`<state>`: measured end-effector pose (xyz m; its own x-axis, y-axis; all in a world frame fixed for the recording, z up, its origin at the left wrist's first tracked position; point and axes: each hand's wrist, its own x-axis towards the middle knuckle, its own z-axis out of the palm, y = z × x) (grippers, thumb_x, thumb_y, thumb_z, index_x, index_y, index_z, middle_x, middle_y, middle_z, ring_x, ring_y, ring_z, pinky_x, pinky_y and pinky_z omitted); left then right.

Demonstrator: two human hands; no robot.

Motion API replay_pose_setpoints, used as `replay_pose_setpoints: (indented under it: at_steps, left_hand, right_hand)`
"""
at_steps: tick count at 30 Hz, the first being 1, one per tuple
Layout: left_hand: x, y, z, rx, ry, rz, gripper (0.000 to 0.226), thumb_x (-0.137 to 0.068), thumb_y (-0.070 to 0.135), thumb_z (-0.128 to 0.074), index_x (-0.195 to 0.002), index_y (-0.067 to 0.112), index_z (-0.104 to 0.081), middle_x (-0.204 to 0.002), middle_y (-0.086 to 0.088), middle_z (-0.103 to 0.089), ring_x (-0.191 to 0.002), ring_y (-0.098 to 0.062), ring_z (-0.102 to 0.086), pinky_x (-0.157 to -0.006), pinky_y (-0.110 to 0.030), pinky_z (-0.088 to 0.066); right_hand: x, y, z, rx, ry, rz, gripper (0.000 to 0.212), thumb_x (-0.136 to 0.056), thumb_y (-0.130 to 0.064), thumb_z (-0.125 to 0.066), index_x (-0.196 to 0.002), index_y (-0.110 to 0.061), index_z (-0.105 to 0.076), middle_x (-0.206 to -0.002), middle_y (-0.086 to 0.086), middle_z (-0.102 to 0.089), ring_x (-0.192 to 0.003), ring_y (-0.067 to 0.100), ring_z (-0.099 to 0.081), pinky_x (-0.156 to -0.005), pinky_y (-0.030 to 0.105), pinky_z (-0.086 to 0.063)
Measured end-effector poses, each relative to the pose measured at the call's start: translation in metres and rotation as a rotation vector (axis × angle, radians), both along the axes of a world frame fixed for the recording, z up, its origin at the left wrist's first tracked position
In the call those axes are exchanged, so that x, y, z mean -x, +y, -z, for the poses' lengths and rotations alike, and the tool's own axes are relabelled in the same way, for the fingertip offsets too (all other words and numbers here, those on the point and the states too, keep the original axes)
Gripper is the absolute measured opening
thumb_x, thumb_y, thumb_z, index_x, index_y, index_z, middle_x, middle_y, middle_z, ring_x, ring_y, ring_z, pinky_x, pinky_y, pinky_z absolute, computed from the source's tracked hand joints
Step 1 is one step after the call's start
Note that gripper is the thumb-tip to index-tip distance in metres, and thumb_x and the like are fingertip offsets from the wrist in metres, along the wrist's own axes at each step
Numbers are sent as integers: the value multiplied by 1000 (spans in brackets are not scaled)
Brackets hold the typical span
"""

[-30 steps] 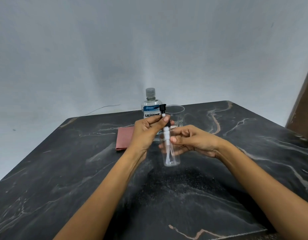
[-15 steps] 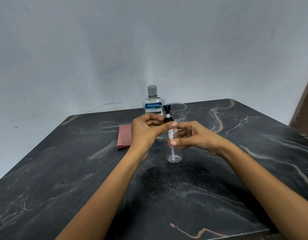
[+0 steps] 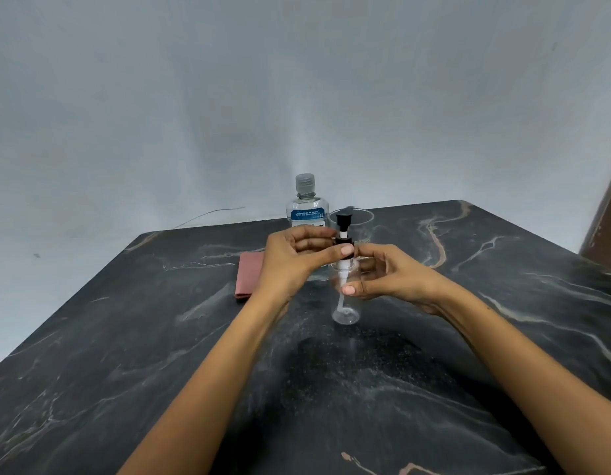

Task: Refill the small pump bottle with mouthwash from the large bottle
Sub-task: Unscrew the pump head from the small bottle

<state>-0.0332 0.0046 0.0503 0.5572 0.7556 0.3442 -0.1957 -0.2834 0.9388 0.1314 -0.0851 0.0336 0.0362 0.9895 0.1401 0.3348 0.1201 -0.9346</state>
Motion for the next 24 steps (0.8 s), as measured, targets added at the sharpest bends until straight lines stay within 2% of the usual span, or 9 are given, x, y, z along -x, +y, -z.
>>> replay_pose_setpoints:
  at_steps: [3,6,10,13,17,20,24]
  left_hand:
    - [-4,-2,5,-44,45,-65,41,-67,14,-85,-104,5,-67,-98,-9,-74,-93,-16,-70,-79,-21,-56]
    - [-8,-4,5,-5,45,69,44,-75,12,-78,-116,5,-63,-108,-7,-73,-103,-15,-68,-90,-24,-53]
    - [-6,-2,1,19,-22,122,37,-80,7,-73,-116,9,-66,-107,-4,-73,-102,-10,-69,-83,-15,-52]
    - [-3,1,-1,41,-73,58,35,-77,1,-74,-110,7,-67,-101,-6,-74,-95,-11,-71,-78,-16,-54]
    - [-3,1,1,16,-27,43,44,-75,3,-76,-118,7,-63,-105,-8,-73,-97,-14,-71,-82,-20,-55]
    - [-4,-1,3,-34,-29,56,39,-76,3,-76,-114,3,-65,-104,-11,-74,-96,-16,-71,-82,-20,-55]
    - [-4,-5,-3,14,-185,-34,35,-70,8,-79,-104,8,-69,-95,-6,-76,-92,-16,-72,-77,-20,-56]
  right_hand:
    - [5,3,4,-9,-29,-14,47,-72,-20,-81,-114,-22,-62,-100,17,-68,-88,13,-68,-82,37,-56]
    - [4,4,4,-24,-28,19,44,-71,-26,-81,-111,-23,-63,-102,15,-70,-91,14,-68,-81,34,-58]
    - [-9,2,1,-29,-6,130,56,-64,-36,-80,-114,-21,-62,-102,9,-70,-92,10,-67,-80,30,-57]
    - [-13,1,-1,-45,13,157,59,-62,-36,-81,-115,-22,-62,-108,10,-70,-95,11,-68,-80,29,-57]
    - [-2,4,4,-51,2,74,51,-65,-37,-80,-111,-25,-63,-106,8,-71,-99,15,-68,-76,26,-58]
    - [1,6,6,-70,5,44,52,-65,-35,-82,-112,-25,-63,-104,8,-71,-99,16,-68,-81,32,-58]
    - [-3,7,5,-93,-53,17,54,-65,-25,-85,-113,-13,-62,-106,11,-72,-99,24,-69,-91,36,-55]
